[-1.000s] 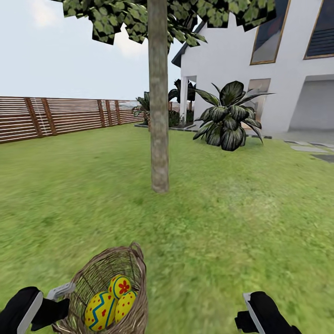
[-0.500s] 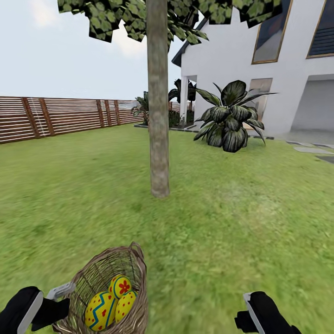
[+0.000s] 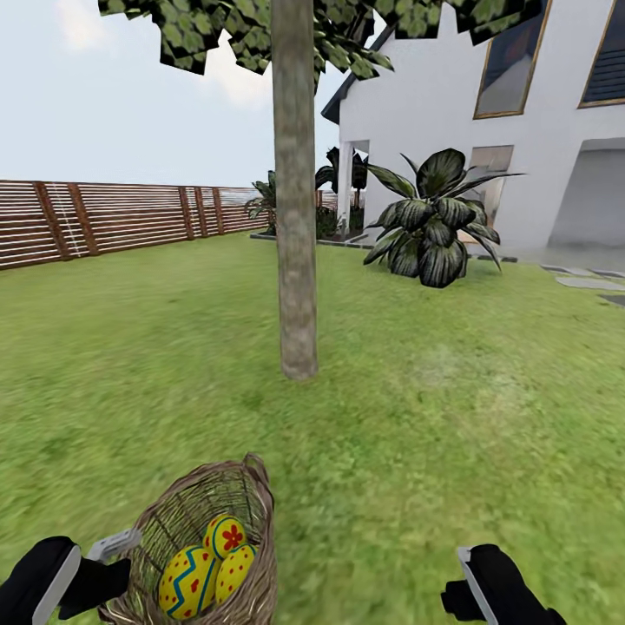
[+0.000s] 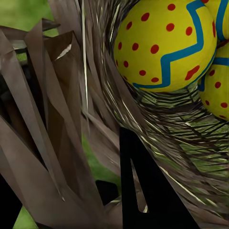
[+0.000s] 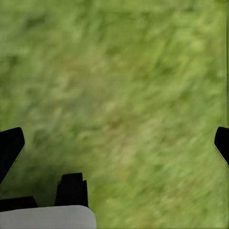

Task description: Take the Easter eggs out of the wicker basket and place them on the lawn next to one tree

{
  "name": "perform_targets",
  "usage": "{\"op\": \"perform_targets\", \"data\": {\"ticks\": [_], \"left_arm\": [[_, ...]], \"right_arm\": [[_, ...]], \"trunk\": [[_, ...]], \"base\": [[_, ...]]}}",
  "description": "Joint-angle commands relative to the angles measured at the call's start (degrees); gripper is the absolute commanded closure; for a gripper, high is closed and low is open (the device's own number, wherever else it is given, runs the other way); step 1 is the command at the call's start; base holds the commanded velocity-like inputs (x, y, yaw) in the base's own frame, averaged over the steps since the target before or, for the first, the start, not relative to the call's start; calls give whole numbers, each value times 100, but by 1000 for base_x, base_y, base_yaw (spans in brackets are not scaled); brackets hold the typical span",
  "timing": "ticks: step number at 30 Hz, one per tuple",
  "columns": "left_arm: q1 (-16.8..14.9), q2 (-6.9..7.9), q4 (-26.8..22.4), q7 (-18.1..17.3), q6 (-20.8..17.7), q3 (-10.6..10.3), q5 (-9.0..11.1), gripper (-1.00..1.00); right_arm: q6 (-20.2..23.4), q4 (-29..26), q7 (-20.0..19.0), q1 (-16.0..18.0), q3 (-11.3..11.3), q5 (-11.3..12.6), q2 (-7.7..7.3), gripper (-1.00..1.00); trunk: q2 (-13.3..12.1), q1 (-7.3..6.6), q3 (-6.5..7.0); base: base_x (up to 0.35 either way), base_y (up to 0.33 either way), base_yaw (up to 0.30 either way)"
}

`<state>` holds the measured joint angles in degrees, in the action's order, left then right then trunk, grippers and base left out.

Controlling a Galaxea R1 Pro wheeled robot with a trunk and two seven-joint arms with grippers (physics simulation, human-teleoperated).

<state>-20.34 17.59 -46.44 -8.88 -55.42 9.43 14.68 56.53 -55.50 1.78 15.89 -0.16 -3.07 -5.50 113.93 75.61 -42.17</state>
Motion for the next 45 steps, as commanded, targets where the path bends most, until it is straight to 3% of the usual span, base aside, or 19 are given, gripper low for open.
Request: {"op": "perform_targets", "data": {"ticks": [1,25,45], "left_arm": [[-5,-2,-5,-44,-30,15,56,100],[-5,-39,3,-44,-22,12,44,100],[-5,-87,4,-36,-25,9,44,100]], "right_arm": [[25,-7,-11,2,-2,-27,-4,-100],[34,-19,-6,2,7,-40,-30,-100],[34,-23,-2,2,-2,-43,-53,-100]], "trunk": [[3,3,-6],[3,3,-47],[3,3,-140]], "base": [[337,0,0],[337,0,77],[337,0,242]]}}
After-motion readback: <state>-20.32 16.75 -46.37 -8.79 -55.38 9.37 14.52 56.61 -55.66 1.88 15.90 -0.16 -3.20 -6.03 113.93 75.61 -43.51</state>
